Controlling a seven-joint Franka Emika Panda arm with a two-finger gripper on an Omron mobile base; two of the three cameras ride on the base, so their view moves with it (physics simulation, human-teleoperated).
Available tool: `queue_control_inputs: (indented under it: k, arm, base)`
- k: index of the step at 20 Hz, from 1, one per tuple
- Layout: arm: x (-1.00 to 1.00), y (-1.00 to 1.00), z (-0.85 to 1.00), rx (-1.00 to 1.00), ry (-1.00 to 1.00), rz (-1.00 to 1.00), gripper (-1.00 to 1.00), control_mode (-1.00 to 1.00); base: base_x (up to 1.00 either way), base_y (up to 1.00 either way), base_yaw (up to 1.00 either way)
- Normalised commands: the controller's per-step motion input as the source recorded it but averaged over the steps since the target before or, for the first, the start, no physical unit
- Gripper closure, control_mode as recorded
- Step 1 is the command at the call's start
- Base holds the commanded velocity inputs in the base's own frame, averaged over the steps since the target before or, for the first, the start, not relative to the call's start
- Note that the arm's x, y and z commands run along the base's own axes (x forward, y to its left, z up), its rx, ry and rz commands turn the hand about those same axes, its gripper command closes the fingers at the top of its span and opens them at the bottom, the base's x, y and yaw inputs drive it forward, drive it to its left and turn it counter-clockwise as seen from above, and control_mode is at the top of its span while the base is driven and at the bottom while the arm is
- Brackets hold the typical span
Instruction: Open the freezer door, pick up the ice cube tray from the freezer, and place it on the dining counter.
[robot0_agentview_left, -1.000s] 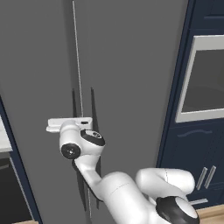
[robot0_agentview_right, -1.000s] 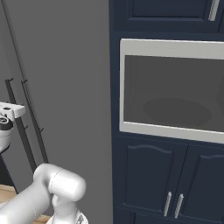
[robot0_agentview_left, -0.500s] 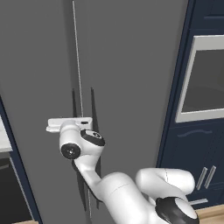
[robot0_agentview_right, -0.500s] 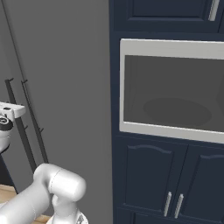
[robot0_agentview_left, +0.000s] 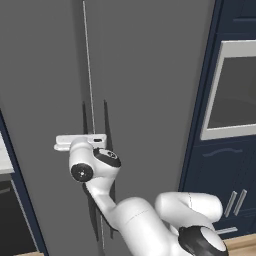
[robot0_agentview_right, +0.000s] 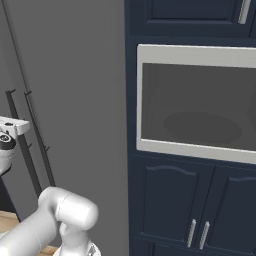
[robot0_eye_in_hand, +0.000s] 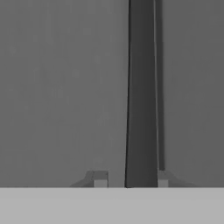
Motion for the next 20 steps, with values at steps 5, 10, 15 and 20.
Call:
queue_control_inputs:
  k: [5, 10, 15, 20]
  arm:
    - [0.00, 0.00, 0.00, 0.00, 0.00, 0.00, 1.00, -1.00]
    - [0.00, 0.00, 0.00, 0.00, 0.00, 0.00, 1.00, -1.00]
    - [0.00, 0.01, 0.00, 0.00, 0.00, 0.00, 1.00, -1.00]
    - [-0.16, 0.12, 0.00, 0.00, 0.00, 0.00, 1.00, -1.00]
  base:
    - [0.00, 0.00, 0.00]
    - [0.00, 0.00, 0.00]
    - [0.00, 0.00, 0.00]
    - [0.00, 0.00, 0.00]
